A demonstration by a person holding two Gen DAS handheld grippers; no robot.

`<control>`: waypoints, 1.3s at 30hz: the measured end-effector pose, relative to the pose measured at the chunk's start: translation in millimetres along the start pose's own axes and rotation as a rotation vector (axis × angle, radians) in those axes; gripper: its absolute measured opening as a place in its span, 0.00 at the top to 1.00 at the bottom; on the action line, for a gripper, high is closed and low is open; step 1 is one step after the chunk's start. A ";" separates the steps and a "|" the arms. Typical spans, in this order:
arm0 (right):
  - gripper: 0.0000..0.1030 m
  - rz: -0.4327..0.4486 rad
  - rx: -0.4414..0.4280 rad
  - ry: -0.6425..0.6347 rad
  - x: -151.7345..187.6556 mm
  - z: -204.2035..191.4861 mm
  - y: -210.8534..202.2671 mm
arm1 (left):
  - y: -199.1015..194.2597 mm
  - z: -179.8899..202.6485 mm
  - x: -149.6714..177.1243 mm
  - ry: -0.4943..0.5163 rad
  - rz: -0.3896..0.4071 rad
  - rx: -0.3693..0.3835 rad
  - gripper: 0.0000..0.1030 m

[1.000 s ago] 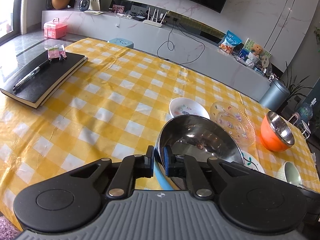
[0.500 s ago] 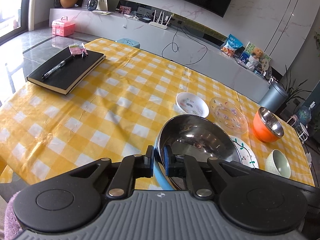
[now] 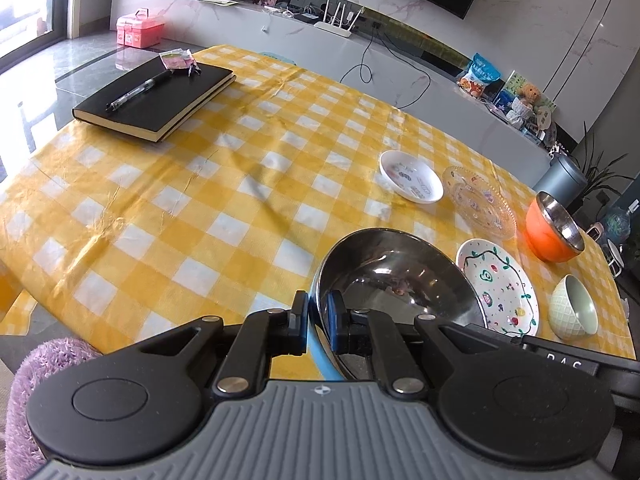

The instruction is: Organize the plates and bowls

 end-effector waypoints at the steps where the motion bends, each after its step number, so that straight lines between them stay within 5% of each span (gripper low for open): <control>1: 0.91 -0.001 0.000 -0.002 0.2 -0.4 0.7 | 1.2 -0.5 0.5 0.002 0.000 -0.003 0.90; 10: 0.80 -0.007 -0.035 0.009 -1.4 0.3 -0.2 | 1.1 5.3 2.7 0.045 -0.001 -0.050 0.88; 21: 0.64 0.085 -0.047 -0.032 -4.5 -2.6 -26.8 | -27.1 16.1 -5.5 0.074 0.091 -0.090 0.69; 32: 0.48 0.201 -0.003 -0.013 -5.6 23.4 -68.9 | -48.2 62.9 -2.5 0.167 0.129 -0.059 0.61; 35: 0.27 0.234 0.017 0.023 -5.1 38.6 -80.3 | -45.0 82.2 2.5 0.190 0.104 -0.042 0.53; 39: 0.25 0.288 0.064 0.042 -2.8 60.8 -95.2 | -40.8 109.1 9.7 0.248 0.098 -0.008 0.47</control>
Point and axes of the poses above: each gripper's, at about its wrist camera, not at the fingertips, and y roughly the way its jaws point, z to its right, x to its underside, the point moved 2 cm from there along y, roughly the way its jaws point, and after that the axes turned 5 degrees about -z, right-handed, at the moved point
